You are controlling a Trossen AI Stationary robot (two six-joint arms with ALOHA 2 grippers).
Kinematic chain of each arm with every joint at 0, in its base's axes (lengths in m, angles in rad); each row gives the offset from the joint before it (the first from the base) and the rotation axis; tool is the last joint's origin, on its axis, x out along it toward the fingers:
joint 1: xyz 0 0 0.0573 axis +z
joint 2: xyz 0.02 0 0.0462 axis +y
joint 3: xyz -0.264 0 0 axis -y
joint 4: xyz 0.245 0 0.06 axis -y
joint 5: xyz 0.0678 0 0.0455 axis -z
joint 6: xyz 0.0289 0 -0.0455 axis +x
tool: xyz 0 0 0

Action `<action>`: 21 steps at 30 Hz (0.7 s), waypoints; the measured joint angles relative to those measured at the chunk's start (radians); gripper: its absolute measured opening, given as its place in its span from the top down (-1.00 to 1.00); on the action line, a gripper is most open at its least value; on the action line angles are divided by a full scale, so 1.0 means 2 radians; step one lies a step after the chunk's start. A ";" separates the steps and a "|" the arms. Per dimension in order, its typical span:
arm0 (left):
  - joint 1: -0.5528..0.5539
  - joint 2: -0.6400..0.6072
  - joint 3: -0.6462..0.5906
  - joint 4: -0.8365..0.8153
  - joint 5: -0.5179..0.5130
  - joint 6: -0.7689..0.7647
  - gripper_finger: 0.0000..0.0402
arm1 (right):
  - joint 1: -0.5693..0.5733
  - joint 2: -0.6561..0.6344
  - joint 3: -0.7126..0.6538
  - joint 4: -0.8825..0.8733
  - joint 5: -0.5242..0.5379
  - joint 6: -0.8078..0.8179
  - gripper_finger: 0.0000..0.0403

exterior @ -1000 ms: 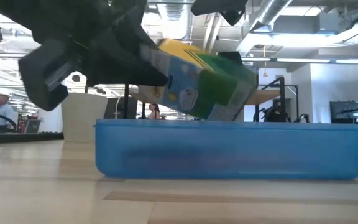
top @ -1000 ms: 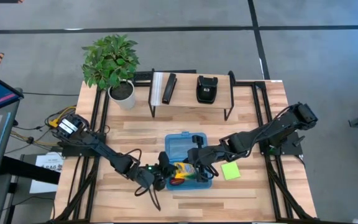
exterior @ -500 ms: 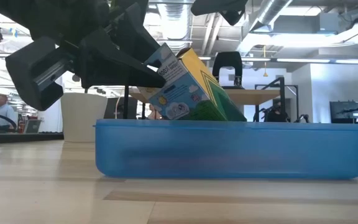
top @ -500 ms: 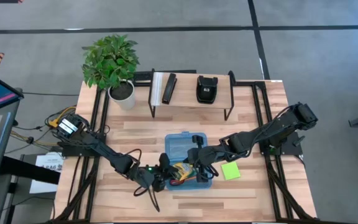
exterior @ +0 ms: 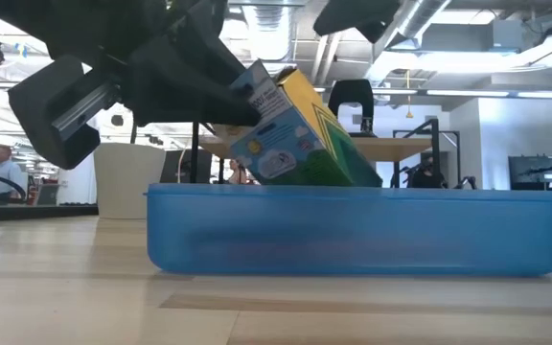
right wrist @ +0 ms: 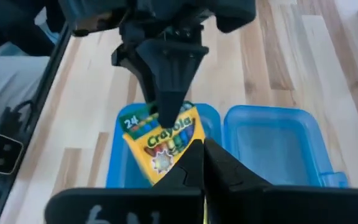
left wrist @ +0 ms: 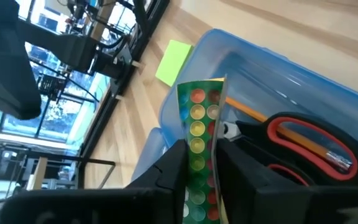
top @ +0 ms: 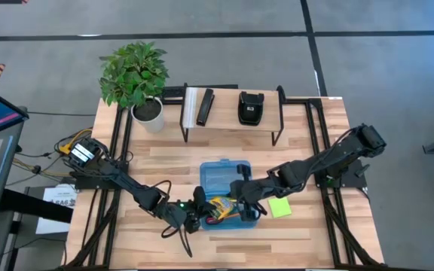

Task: Pack school essentials
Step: Put the crayon box into the blue supply box

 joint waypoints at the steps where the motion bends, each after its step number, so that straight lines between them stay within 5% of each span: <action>1: 0.000 0.000 0.000 0.003 0.000 0.004 0.73 | 0.001 0.000 0.000 -0.004 0.000 0.001 0.92; 11: 0.001 0.000 0.000 0.063 0.020 0.036 0.79 | 0.007 -0.050 -0.036 -0.049 0.019 0.031 0.89; 21: 0.041 0.000 0.000 0.105 0.109 0.062 0.79 | 0.007 -0.152 -0.171 0.061 0.041 0.068 0.89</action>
